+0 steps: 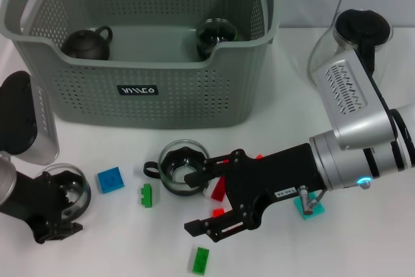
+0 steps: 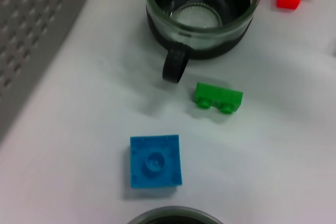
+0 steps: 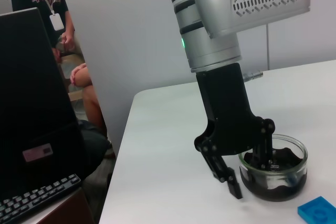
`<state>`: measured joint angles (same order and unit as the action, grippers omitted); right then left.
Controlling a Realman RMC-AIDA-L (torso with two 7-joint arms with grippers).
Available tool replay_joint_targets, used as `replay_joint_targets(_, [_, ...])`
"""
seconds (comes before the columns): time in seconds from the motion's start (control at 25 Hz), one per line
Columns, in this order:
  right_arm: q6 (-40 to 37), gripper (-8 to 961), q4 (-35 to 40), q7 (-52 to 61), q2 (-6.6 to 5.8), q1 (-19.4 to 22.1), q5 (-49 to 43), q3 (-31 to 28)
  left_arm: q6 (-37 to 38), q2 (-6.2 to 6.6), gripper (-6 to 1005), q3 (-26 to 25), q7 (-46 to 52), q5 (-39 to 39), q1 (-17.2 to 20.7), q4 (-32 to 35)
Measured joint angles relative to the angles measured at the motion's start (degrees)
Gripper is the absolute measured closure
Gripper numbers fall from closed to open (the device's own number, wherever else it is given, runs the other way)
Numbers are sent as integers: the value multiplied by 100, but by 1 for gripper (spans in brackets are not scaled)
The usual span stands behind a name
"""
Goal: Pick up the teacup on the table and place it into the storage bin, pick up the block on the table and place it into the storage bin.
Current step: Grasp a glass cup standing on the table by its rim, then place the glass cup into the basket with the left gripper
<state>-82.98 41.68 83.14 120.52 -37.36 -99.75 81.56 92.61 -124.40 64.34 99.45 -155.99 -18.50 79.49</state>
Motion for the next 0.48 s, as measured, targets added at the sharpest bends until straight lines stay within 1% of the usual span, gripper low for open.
replay_joint_targets(0.04, [-3, 127, 0, 0, 0, -5, 0, 0, 2, -1, 501, -2, -1, 12, 3, 2])
replay_joint_targets(0.24, [-6, 127, 0, 0, 0, 5, 44, -1, -3, -5, 783, -9, 21, 15, 3, -40])
replay_joint_targets(0.48, [-14, 126, 0, 0, -2, 16, 53, -1, 8, -6, 959, -53, 101, 25, -9, -31])
